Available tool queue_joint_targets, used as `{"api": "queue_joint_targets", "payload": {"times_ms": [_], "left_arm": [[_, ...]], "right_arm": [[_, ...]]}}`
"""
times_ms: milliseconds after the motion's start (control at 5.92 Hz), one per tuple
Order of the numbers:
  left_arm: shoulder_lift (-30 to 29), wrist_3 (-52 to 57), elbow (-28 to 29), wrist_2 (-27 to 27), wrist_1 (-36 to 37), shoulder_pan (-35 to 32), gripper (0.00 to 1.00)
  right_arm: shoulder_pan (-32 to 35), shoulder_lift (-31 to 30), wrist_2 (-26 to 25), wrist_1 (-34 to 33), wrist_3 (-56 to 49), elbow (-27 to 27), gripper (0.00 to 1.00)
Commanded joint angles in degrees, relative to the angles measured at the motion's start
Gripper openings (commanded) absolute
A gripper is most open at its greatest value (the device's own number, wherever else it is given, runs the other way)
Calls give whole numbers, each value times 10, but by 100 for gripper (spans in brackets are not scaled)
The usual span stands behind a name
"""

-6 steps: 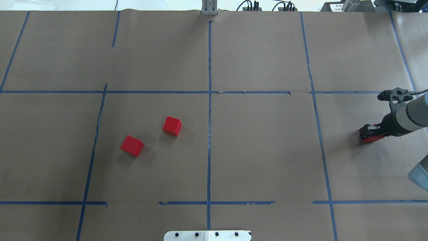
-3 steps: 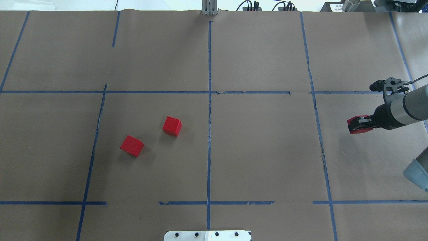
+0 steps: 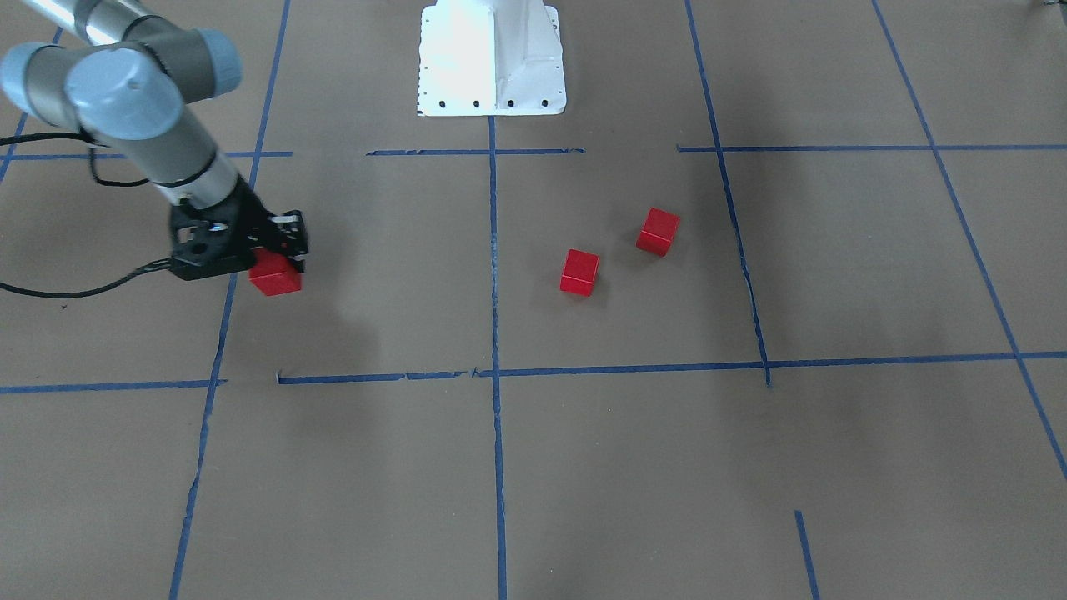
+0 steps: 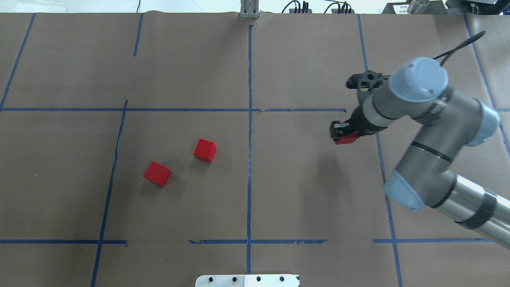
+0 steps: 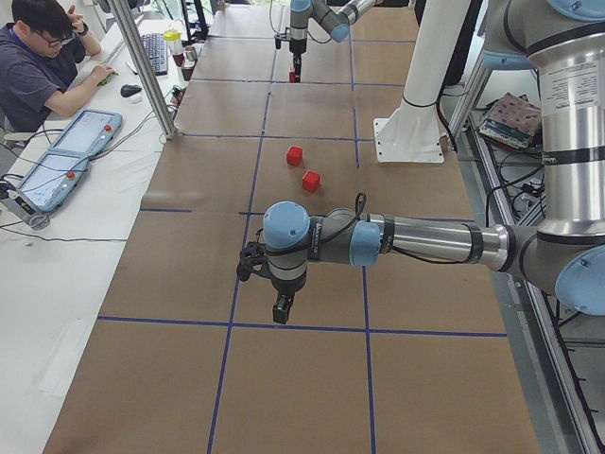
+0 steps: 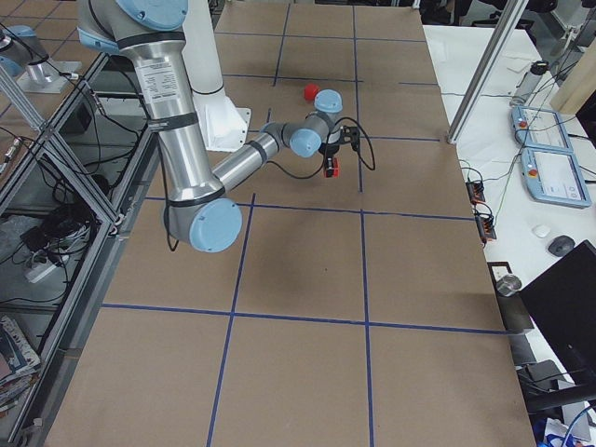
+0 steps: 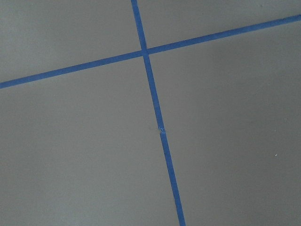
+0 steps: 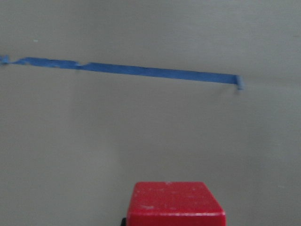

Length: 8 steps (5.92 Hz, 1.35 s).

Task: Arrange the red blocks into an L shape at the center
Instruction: 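Carry the red cube with the right gripper toward the table center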

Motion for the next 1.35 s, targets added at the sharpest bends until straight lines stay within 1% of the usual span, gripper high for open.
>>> {"api": "queue_joint_targets", "payload": {"times_ms": [0, 169, 338, 844, 1182], "left_arm": [[0, 0, 0, 0, 0, 0, 100], [0, 0, 1, 0, -1, 0, 100], [0, 0, 1, 0, -1, 0, 100], [0, 0, 1, 0, -1, 0, 100], [0, 0, 2, 0, -1, 0, 100]], "right_arm": [[-94, 169, -93, -50, 121, -115, 12], [-122, 198, -120, -49, 151, -143, 11], [-132, 228, -120, -49, 164, -178, 11], [-153, 226, -120, -50, 198, -185, 12], [-156, 223, -120, -51, 195, -184, 17]]}}
